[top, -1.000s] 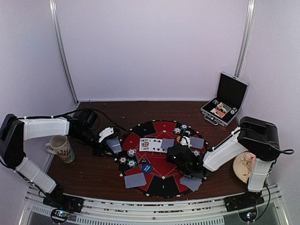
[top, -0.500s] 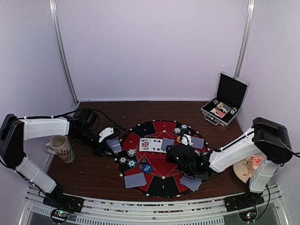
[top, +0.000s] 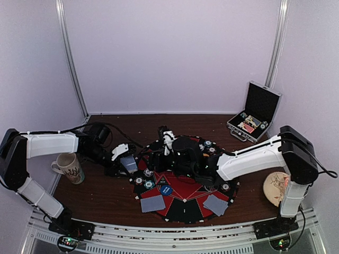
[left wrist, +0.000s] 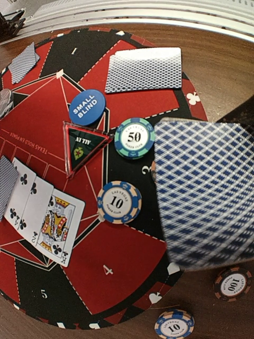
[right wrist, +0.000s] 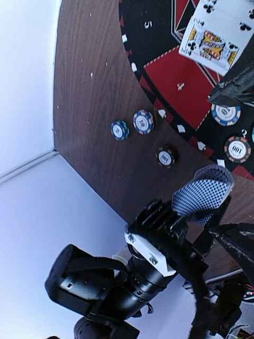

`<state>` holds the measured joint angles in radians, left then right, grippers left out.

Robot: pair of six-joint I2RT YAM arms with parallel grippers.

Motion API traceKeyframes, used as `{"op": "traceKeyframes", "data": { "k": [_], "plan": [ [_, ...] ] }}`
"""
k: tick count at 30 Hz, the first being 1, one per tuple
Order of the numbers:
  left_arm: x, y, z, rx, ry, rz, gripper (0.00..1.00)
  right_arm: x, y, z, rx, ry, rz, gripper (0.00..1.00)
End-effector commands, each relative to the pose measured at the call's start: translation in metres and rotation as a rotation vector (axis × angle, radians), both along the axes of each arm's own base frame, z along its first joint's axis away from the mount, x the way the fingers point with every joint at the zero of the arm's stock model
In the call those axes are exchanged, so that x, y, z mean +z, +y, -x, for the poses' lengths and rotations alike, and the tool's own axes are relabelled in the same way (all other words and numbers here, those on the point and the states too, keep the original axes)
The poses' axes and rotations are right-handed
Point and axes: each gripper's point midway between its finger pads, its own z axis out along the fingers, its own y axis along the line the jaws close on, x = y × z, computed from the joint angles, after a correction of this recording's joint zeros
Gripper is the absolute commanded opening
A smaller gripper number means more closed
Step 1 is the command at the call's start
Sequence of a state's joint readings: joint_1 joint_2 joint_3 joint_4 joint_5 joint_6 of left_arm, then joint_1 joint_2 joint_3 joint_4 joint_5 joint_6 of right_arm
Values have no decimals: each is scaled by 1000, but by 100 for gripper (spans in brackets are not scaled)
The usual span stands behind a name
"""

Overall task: Distribute texas hold em gaming equipment
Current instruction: Place the poker card in the community card area, then pick up the poker card from the face-down deck piles.

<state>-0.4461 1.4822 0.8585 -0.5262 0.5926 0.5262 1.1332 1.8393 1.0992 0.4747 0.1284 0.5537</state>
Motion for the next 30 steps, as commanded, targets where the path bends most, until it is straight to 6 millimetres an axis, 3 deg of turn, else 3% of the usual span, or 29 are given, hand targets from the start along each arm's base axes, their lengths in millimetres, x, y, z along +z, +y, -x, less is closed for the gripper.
{"op": "traceKeyframes", "data": {
  "k": [1, 4, 11, 23, 30],
  "plan": [
    [11, -6, 0, -27, -34, 33, 35, -17, 41, 13, 190, -16, 87, 77],
    [12, -7, 1, -29, -35, 33, 35, -23, 57, 8, 211, -15, 104, 77],
    [13, -7, 2, -36, -39, 38, 35, -42, 71, 0, 225, -7, 138, 77],
    [12, -7, 3, -39, -35, 38, 35, -60, 83, -17, 206, -4, 127, 77],
    [12, -7, 3, -42, -33, 39, 35, -63, 78, -32, 124, -21, 163, 67]
  ]
}}
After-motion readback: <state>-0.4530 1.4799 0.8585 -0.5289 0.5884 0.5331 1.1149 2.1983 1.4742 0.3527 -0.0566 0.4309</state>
